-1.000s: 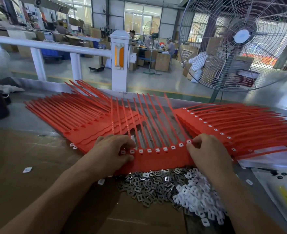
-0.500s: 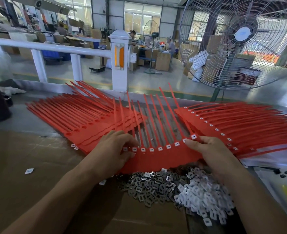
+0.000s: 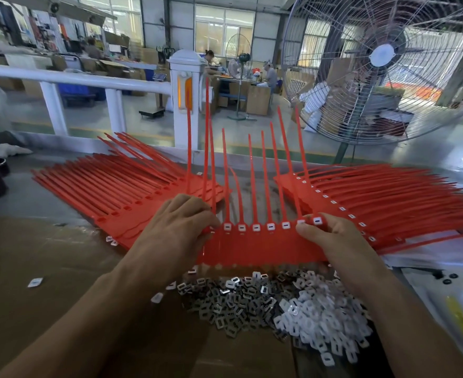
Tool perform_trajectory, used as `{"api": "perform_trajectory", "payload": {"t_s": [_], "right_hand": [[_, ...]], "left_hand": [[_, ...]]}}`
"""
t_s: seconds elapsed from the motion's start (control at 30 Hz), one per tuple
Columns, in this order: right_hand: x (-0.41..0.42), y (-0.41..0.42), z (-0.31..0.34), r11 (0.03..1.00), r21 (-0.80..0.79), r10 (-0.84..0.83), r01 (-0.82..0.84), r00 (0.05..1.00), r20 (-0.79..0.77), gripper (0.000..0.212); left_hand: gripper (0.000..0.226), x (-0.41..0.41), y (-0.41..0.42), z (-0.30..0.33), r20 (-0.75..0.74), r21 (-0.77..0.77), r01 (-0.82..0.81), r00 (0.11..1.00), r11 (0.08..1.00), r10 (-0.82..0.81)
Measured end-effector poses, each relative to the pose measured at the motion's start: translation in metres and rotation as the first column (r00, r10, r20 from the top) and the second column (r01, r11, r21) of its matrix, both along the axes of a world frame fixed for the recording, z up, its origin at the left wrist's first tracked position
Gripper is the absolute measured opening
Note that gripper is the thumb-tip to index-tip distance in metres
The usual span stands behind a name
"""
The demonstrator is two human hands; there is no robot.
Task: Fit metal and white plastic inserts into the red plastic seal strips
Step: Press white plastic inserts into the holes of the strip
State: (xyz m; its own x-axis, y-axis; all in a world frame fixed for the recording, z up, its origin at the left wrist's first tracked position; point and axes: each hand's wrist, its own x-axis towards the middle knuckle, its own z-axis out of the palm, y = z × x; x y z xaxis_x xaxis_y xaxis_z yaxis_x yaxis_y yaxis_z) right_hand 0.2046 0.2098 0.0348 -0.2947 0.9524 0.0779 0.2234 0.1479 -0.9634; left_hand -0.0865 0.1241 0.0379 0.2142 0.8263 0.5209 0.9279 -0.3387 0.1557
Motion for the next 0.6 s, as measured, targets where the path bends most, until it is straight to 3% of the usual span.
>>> {"api": "perform_trajectory", "payload": {"t_s": [0.23,0.5,0.6], "right_hand": [[0.005,-0.006,0.008,0.998,0.001,-0.06,0.061,0.992,-0.115,0.019],[-0.001,-0.01,0.01,0.991,0.069,-0.107,0.119,0.983,-0.149,0.01],[0.0,-0.005,0.006,0.979,0.089,-0.169,0.183,0.976,-0.139,0.01]], "left_hand": [[0.021,0.003,-0.001,0.001,0.001,0.108,0.053,0.999,0.993,-0.053],[0.023,0.002,0.004,0.001,0.066,0.094,0.036,0.997,0.995,-0.042],[0.034,0.004,0.011,-0.001,0.065,0.08,0.014,0.998,0.997,-0.02]]}}
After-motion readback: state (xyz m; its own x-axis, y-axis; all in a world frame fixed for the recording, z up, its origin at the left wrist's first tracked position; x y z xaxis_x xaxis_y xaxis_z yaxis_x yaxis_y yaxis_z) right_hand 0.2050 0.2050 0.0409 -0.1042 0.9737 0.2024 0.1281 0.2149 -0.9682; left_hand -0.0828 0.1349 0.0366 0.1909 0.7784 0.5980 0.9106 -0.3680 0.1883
